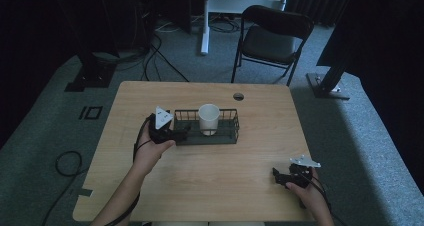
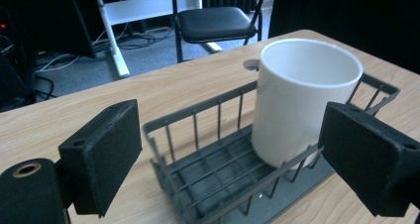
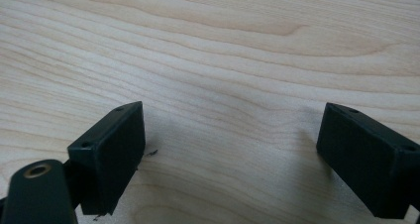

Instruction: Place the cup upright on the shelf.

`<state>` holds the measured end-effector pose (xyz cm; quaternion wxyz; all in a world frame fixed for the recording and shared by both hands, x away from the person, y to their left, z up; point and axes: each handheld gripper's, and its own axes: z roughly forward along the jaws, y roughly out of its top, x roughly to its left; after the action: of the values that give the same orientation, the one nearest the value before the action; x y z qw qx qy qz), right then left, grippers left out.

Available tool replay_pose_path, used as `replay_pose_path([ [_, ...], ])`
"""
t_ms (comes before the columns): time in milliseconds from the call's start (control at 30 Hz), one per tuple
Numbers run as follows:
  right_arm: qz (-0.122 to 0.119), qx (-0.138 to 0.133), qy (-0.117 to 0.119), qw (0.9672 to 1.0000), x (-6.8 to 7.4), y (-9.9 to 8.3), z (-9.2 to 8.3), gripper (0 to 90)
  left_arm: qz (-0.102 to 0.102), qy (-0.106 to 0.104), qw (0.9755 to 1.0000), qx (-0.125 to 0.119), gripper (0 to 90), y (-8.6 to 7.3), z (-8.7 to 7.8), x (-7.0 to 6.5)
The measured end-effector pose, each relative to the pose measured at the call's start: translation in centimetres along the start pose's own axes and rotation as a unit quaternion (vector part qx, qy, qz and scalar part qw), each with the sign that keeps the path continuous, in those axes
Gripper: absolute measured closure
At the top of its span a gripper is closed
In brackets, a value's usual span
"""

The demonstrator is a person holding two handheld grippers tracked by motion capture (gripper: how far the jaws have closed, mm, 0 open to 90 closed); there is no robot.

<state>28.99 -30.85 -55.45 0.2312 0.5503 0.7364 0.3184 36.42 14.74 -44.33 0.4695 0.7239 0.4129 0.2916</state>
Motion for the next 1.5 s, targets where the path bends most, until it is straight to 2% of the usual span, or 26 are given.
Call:
replay_pose_path([
  [367,0.0,0.0,0.0,1.0,0.0,0.0,0.0,11.0,-0.017,0.01,0.9998,0.006,10.3,-2.2,-1.6,1.6],
  [800,-0.001,0.0,0.0,1.0,0.0,0.0,0.0,11.0,-0.038,0.028,0.9985,0.027,10.3,-5.3,-2.8,3.1],
  [1167,0.0,0.0,0.0,1.0,0.0,0.0,0.0,11.0,-0.055,0.035,0.997,0.043,10.3,-7.5,-3.2,3.9],
  [1500,-0.002,0.0,0.0,1.0,0.0,0.0,0.0,11.0,-0.07,0.047,0.9939,0.071,10.3,-9.8,-3.5,4.3],
])
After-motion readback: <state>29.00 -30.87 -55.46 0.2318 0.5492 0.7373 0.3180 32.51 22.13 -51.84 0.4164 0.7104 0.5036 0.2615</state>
